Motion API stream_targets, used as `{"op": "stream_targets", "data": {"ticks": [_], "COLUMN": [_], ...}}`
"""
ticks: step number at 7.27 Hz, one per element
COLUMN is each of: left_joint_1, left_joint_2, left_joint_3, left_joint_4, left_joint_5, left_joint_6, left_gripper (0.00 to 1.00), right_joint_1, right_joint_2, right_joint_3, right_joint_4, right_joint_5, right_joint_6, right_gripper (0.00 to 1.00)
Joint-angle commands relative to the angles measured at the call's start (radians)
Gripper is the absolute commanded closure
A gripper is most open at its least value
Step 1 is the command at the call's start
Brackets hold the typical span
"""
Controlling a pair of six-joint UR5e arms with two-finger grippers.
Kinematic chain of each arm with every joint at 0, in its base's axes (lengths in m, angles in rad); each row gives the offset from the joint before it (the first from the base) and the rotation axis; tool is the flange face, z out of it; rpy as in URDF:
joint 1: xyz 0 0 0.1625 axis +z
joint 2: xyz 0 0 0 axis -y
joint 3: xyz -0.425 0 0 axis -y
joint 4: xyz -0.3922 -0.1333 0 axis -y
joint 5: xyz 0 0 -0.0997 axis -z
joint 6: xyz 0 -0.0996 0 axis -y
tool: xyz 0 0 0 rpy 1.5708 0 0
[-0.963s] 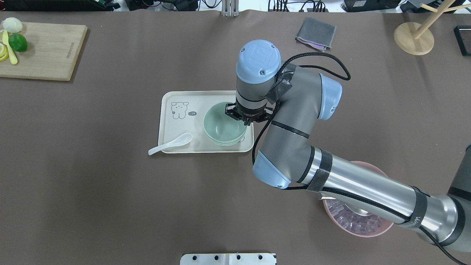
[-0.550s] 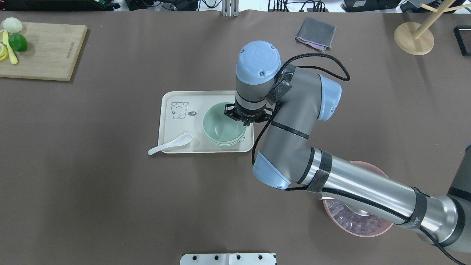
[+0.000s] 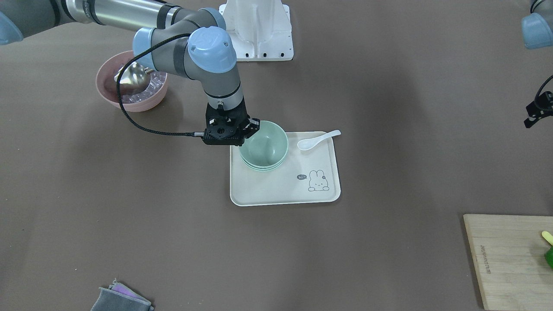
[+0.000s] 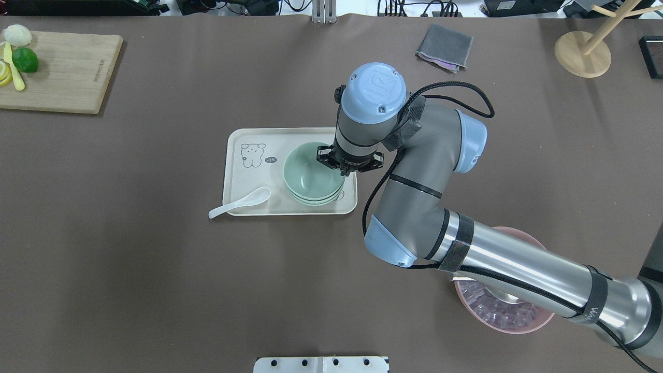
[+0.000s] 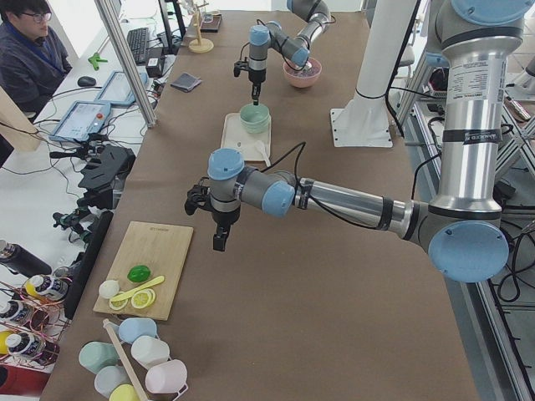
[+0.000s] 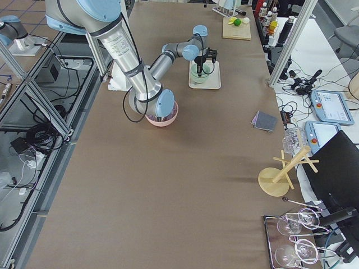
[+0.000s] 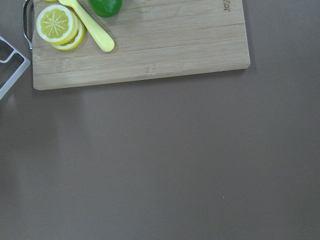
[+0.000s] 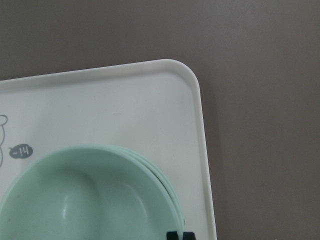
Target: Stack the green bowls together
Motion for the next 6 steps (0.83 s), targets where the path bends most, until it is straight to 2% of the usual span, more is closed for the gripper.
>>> {"op": "stream_targets", "data": {"ticks": [1, 2, 3, 4, 5, 6], "left_joint_1": [0.0, 0.0, 0.0, 0.0, 0.0, 0.0], "left_joint_2": [-0.002, -0.002, 0.0, -0.002, -0.002, 0.0], "left_joint_3": [0.0, 0.0, 0.0, 0.001, 0.001, 0.007], "left_joint_4": [0.0, 0.0, 0.0, 0.0, 0.0, 0.001], "left_joint_5": [-0.001, -0.001, -0.001, 0.0, 0.0, -0.001], "left_joint_6": [0.001, 0.001, 0.0, 0.001, 0.001, 0.001], "left_gripper": [0.02, 0.02, 0.02, 0.02, 0.02, 0.02], "right_joint_1": [0.0, 0.0, 0.0, 0.0, 0.011, 0.046], "right_joint_2": [-0.006, -0.006, -0.003, 0.001, 0.003, 0.003], "right_joint_3": [0.0, 0.0, 0.001, 0.006, 0.012, 0.014], "right_joint_4": [0.003, 0.003, 0.003, 0.003, 0.003, 0.001], "right_joint_5": [0.002, 0.002, 0.002, 0.013, 0.028, 0.093], "right_joint_6": [-0.005, 0.008, 0.008, 0.014, 0.014, 0.006], "right_gripper": [1.0, 0.76, 0.11, 0.0, 0.0, 0.0]}}
